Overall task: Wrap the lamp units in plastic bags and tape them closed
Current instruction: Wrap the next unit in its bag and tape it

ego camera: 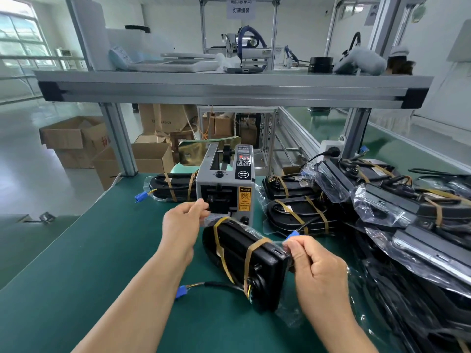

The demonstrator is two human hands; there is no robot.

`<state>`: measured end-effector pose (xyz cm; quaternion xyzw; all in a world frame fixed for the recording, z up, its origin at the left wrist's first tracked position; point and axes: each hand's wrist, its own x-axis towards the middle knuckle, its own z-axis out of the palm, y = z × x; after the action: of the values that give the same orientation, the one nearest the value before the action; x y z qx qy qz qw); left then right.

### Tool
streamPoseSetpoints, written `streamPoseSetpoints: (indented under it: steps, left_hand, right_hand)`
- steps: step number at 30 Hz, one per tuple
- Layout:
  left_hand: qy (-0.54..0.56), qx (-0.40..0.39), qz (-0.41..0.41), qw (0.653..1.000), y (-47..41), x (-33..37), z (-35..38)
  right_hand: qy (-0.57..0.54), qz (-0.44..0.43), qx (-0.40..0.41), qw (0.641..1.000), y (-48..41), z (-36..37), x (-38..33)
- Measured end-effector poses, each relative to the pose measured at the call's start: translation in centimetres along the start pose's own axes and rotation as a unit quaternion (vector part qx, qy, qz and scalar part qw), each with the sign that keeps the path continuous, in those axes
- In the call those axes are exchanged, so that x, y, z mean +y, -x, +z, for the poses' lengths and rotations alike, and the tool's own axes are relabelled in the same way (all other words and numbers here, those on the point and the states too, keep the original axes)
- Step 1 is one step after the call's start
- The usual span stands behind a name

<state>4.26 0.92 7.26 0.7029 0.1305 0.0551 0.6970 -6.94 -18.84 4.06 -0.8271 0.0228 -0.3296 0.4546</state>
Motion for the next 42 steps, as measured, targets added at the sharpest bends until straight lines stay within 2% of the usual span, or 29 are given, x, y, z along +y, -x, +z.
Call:
streamPoseSetpoints:
  steps: [3,5,16,19,22,24,27,29,32,34,38,42]
  left_hand:
    - [0.063,0.008,-0.123,0.990,-2.4,-0.2,1.4]
    - [0.089,-0.003,-0.164,0.982,-3.5,0.1,2.3]
    - [0.123,0.024,-0.221,0.967,-5.8,1.0,4.7]
    - [0.135,0.012,-0.183,0.974,-5.6,0.7,4.8]
    - [0.180,0.050,-0.139,0.972,-4.0,0.3,4.2]
    - [0.149,0.062,-0.084,0.983,-2.5,0.3,3.3]
    - [0.097,-0.007,0.012,0.995,0.0,0.9,1.5]
    - [0.061,-0.095,0.056,0.992,2.2,1.8,0.3]
    - [-0.067,-0.267,0.109,0.955,5.6,3.0,-0.6]
    - [-0.131,-0.332,0.113,0.927,7.3,3.4,-0.5]
    - [-0.203,-0.320,0.104,0.920,8.6,3.5,0.4]
    - [-0.215,-0.305,0.097,0.923,8.7,3.5,0.7]
  right_hand:
    - [-0.009,0.020,-0.002,1.000,0.1,0.2,-0.6]
    - [-0.010,0.027,-0.002,1.000,0.2,0.2,-0.8]
    - [-0.030,0.041,-0.014,0.999,1.1,0.2,-1.2]
    - [-0.033,0.048,-0.018,0.998,1.3,0.3,-1.3]
    - [-0.043,0.053,-0.018,0.997,1.4,0.1,-1.3]
    - [-0.050,0.063,-0.020,0.997,1.5,0.0,-1.2]
    - [-0.057,0.077,-0.021,0.995,1.6,0.0,-0.8]
    - [-0.066,0.085,-0.024,0.994,1.5,0.1,-0.8]
    - [-0.076,0.082,-0.030,0.993,1.5,0.2,-0.9]
    - [-0.087,0.079,-0.032,0.993,1.5,0.3,-1.1]
    - [-0.093,0.075,-0.036,0.992,1.5,0.3,-1.2]
    - [-0.096,0.078,-0.042,0.991,1.5,0.3,-1.2]
